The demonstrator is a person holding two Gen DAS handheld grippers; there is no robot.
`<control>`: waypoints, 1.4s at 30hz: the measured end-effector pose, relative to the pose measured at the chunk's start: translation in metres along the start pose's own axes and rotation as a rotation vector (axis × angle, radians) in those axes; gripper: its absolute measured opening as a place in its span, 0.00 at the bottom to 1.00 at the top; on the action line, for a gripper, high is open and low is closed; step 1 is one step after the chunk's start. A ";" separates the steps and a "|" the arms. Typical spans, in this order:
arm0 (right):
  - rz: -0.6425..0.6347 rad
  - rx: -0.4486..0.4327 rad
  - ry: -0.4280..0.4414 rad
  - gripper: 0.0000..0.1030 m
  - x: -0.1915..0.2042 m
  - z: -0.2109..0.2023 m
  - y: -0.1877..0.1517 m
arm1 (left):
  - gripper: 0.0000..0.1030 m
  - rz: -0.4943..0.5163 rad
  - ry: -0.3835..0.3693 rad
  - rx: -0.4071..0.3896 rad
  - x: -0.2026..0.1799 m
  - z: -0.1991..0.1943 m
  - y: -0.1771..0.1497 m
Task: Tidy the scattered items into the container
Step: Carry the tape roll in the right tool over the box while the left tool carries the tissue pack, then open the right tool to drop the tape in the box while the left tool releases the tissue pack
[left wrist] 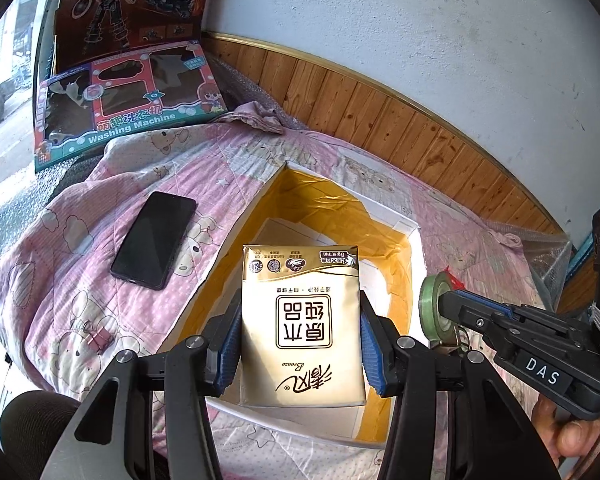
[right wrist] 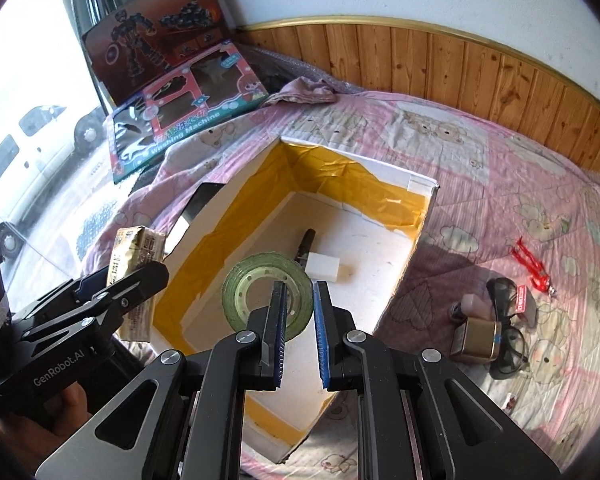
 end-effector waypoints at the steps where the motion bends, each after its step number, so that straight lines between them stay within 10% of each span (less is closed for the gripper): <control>1: -0.001 0.006 -0.002 0.13 -0.002 0.003 0.002 | 0.50 0.001 0.004 0.003 0.000 0.003 0.001; 42: -0.054 0.202 -0.041 0.13 -0.043 0.113 0.064 | 0.50 0.108 -0.036 0.203 -0.044 0.060 -0.034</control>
Point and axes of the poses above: each gripper's, at about its wrist camera, not at the fingertips, and z roughly the way its jaws point, x to its left, y to its top, the point moved 2 cm from there along z, roughly the way its jaws point, and after that the axes turned 15 degrees about y, right-handed, at the moved point
